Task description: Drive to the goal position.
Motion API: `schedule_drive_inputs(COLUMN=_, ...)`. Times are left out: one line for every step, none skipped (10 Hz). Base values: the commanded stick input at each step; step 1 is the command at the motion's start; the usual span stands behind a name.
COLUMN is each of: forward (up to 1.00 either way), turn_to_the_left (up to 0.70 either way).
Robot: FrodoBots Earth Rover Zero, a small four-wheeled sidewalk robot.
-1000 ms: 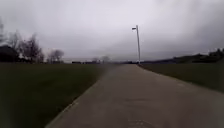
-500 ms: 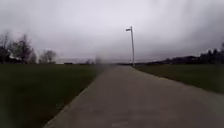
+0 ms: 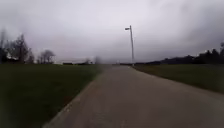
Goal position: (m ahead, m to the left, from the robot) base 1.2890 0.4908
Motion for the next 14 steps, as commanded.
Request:
schedule_drive_inputs(forward=0.85, turn_to_the_left=0.00)
schedule_drive_inputs(forward=0.85, turn_to_the_left=0.00)
schedule_drive_inputs(forward=0.85, turn_to_the_left=0.00)
schedule_drive_inputs(forward=0.85, turn_to_the_left=0.00)
schedule_drive_inputs(forward=0.85, turn_to_the_left=0.00)
schedule_drive_inputs(forward=0.85, turn_to_the_left=0.00)
schedule_drive_inputs(forward=0.85, turn_to_the_left=0.00)
schedule_drive_inputs(forward=0.85, turn_to_the_left=0.00)
schedule_drive_inputs(forward=0.85, turn_to_the_left=-0.01)
schedule_drive_inputs(forward=0.85, turn_to_the_left=-0.14)
schedule_drive_inputs(forward=0.85, turn_to_the_left=-0.28)
schedule_drive_inputs(forward=0.85, turn_to_the_left=-0.32)
schedule_drive_inputs(forward=0.85, turn_to_the_left=-0.33)
schedule_drive_inputs(forward=0.85, turn_to_the_left=-0.25)
